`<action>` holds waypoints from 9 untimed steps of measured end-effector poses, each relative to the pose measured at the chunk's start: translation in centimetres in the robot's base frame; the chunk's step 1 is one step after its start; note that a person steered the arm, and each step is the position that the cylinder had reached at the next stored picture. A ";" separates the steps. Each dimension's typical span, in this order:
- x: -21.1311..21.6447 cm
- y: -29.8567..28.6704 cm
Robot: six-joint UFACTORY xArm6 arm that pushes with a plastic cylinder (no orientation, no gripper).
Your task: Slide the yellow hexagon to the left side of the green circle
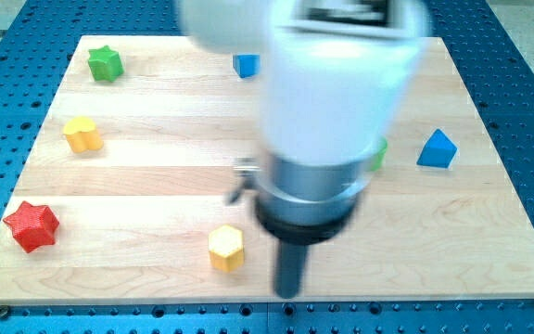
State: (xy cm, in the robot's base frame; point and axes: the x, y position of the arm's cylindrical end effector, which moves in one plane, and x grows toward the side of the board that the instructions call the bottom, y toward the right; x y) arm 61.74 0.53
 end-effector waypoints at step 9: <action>-6.5 -10.8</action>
State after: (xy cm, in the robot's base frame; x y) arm 55.19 -10.27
